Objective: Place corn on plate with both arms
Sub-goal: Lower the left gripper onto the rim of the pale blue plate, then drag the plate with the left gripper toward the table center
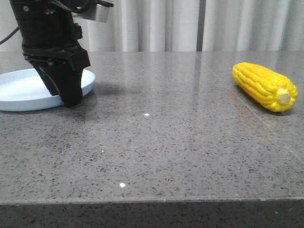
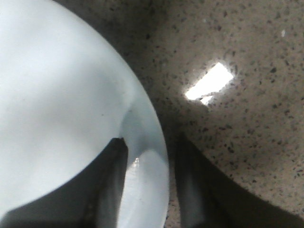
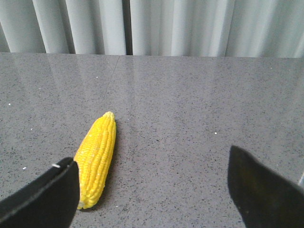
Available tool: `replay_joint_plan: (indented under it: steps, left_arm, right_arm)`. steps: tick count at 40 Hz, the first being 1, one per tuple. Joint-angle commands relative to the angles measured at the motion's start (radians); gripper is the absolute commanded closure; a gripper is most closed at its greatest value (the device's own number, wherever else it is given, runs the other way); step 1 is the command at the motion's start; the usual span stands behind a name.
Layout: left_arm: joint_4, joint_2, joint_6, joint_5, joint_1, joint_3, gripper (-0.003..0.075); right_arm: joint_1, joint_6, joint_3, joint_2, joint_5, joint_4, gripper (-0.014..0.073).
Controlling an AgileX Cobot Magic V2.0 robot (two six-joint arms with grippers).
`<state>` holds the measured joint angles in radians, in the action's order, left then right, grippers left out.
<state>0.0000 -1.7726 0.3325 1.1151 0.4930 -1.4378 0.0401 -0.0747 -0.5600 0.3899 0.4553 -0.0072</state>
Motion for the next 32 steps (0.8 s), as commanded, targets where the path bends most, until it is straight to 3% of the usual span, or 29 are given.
replay_joint_plan:
  steps: [1,7,18,32]
  left_arm:
    - [-0.014,0.044,-0.013,-0.024,0.007,-0.029,0.0608]
    - [-0.012,0.044,-0.013,-0.031,0.007,-0.029,0.074]
    - [-0.007,0.058,-0.013,-0.012,0.033,-0.083,0.074]
    - [0.053,0.083,-0.046,-0.015,0.2,-0.175,0.0741]
  right_arm:
    - [-0.006,0.003,-0.036,0.015,-0.077,-0.004,-0.0059]
    - [-0.006,0.003,-0.036,0.015,-0.077,-0.004,-0.0059]
    - [-0.006,0.003,-0.036,0.015,-0.077,-0.004,-0.0059]
    - [-0.006,0.003,-0.036,0.015,-0.076,-0.004,-0.0059]
